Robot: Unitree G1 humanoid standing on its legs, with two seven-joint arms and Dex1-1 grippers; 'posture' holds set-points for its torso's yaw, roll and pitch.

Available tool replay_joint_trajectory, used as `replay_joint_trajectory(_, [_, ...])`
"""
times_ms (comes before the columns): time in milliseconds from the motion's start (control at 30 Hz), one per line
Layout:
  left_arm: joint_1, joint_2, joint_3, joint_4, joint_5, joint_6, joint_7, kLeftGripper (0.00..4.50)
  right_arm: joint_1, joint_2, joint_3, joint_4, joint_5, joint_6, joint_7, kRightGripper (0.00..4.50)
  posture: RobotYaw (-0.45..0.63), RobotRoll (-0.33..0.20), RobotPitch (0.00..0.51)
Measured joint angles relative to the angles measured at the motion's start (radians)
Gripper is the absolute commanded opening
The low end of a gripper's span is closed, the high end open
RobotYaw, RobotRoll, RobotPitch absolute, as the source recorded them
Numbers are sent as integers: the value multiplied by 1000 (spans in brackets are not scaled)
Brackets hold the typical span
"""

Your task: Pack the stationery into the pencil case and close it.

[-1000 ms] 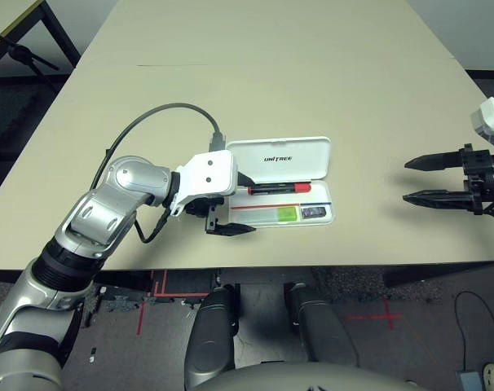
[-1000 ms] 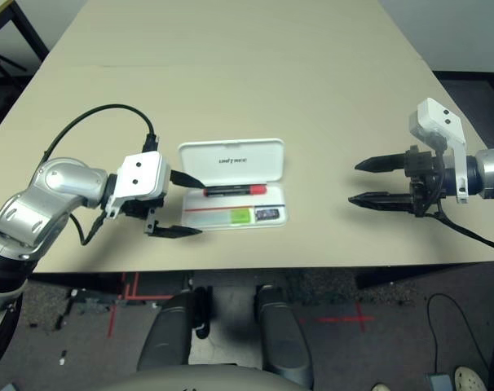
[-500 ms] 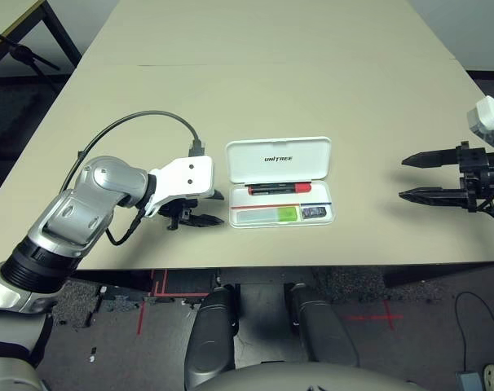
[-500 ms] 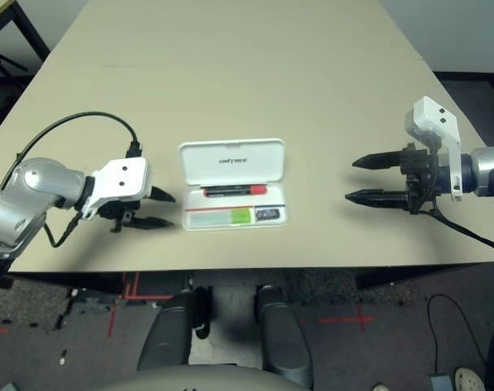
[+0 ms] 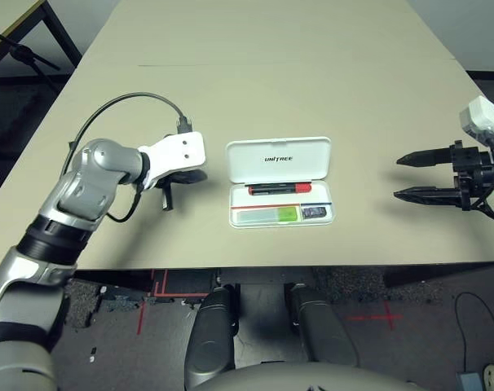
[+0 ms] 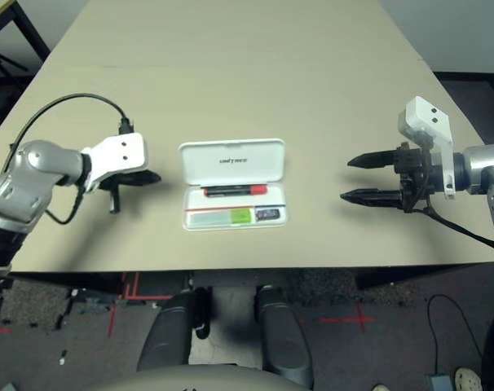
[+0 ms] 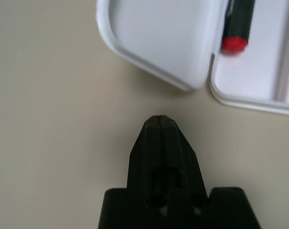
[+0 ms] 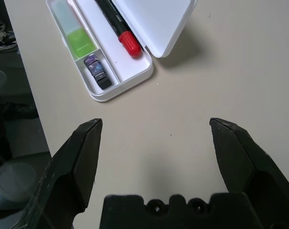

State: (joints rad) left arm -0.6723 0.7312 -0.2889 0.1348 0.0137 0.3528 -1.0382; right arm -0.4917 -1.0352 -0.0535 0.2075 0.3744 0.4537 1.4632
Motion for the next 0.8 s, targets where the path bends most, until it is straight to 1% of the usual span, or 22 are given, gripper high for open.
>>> replay_joint_trajectory(100, [-40,-56,1,93,27,-23,59,24,-1,4,0,0,-1,-9,-3,4500,9,0,164])
replay_joint_trajectory(233, [-70,-94,4,159,40,-48,90,24,-2,11,0,0,-1,-13,-8,4500,9,0,164])
replay_joint_trajectory(400, [-74,-132,4,195,40,-64,93,24,-1,14,0,0,-1,-21,-11,4500,-4,0,165])
replay_joint_trajectory(800, [-80,-186,16,192,24,-50,85,24,0,19,0,0,-1,-39,-14,4500,-6,0,161])
